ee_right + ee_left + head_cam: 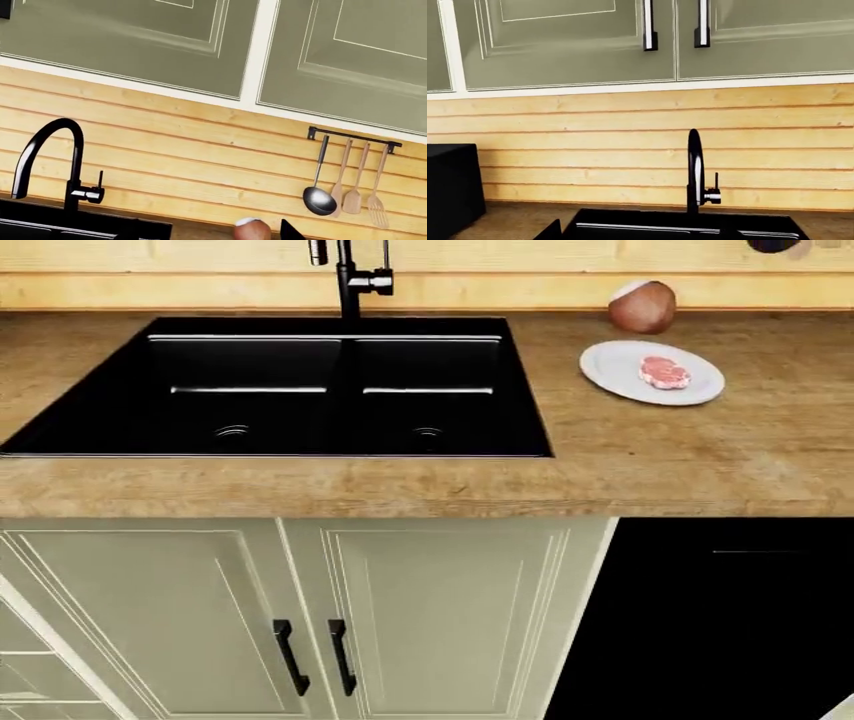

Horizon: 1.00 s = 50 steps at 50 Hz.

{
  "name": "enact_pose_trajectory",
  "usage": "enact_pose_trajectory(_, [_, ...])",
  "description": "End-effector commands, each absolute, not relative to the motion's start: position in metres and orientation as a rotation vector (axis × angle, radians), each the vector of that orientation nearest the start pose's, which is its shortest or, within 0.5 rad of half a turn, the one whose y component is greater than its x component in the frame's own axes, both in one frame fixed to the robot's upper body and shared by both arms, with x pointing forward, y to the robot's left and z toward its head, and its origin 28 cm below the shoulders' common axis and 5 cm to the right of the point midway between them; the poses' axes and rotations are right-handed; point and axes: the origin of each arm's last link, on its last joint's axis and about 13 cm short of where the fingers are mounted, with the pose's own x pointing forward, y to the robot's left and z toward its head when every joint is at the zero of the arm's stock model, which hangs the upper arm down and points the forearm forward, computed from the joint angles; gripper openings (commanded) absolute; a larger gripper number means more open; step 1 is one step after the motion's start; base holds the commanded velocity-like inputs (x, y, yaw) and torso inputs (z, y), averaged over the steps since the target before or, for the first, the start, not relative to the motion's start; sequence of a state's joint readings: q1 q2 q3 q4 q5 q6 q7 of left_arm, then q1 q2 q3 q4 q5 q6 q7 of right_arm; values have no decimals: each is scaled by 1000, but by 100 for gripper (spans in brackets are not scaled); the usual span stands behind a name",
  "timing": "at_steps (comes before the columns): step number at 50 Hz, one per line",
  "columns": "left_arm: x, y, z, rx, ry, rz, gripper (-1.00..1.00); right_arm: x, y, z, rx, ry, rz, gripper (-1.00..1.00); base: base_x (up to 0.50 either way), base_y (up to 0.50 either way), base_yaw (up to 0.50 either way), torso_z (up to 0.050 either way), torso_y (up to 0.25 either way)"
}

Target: Pick the lamb chop from the counter and place it in the sink. Then turn on the sink faucet.

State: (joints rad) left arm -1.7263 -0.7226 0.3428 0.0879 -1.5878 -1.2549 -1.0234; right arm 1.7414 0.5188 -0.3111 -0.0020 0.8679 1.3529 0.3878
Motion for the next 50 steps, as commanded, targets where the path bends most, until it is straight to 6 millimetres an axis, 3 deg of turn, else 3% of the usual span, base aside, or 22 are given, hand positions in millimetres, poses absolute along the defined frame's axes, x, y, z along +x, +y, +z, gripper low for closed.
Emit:
enact_pose_trajectory(1, [227,278,429,43,-195,146,100,276,-161,445,-205,-221,-42,100,0,0,0,50,0])
enact_pose_trajectory(7, [224,275,432,31,-230,89,100,273,-162,449,-183,-235,-6,100,74,0,0,50,0])
enact_pose_trajectory(31, [221,275,430,13,-242,151,100,274,-161,445,-213,-228,-21,100,500,0,0,0,0])
enact_pose_trajectory(41, [219,274,430,33,-250,154,100,273,-161,444,-207,-231,-19,100,0,0,0,0,2])
enact_pose_trajectory(50, [221,273,429,44,-249,156,100,276,-159,443,-217,-218,-6,100,-75,-500,0,0,0])
